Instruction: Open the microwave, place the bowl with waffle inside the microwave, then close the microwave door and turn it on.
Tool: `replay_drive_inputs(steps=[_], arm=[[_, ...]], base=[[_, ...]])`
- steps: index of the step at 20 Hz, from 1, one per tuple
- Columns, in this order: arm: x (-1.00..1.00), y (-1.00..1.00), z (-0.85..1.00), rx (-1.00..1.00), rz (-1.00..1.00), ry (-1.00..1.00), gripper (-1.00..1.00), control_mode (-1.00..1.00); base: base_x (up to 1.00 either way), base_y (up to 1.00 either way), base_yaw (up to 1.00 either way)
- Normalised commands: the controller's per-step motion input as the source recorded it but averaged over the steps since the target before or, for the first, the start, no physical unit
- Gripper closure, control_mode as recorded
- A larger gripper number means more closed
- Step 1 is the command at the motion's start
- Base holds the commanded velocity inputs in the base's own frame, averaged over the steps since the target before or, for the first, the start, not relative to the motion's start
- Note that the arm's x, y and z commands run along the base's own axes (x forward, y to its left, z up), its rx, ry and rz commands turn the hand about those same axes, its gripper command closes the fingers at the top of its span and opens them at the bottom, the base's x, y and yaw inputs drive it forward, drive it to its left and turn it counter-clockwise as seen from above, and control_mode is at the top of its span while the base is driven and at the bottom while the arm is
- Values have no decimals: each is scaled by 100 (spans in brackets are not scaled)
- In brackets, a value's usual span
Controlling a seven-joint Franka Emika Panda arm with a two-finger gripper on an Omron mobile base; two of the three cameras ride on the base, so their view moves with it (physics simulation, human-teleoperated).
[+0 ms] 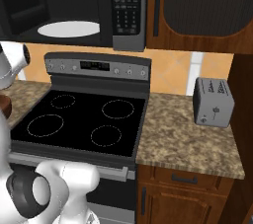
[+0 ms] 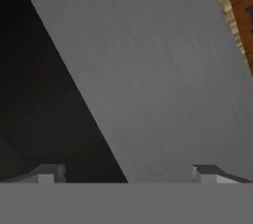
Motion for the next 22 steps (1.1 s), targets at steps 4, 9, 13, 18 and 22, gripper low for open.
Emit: replay_drive_inputs(steps=[4, 9, 13, 18, 22], arm=[[45, 100, -36, -10, -17, 1, -100, -100], [15, 48, -19, -1, -14, 0, -100, -100], [0, -1, -4, 0, -4, 0, -100, -100], [-1, -68, 0, -1, 0, 1, -100, -100], [0, -87, -43, -14, 0, -3, -100, -100]], base=[[0, 0, 0], [0, 0, 0], [0, 0, 0], [0, 0, 0], [0, 0, 0]])
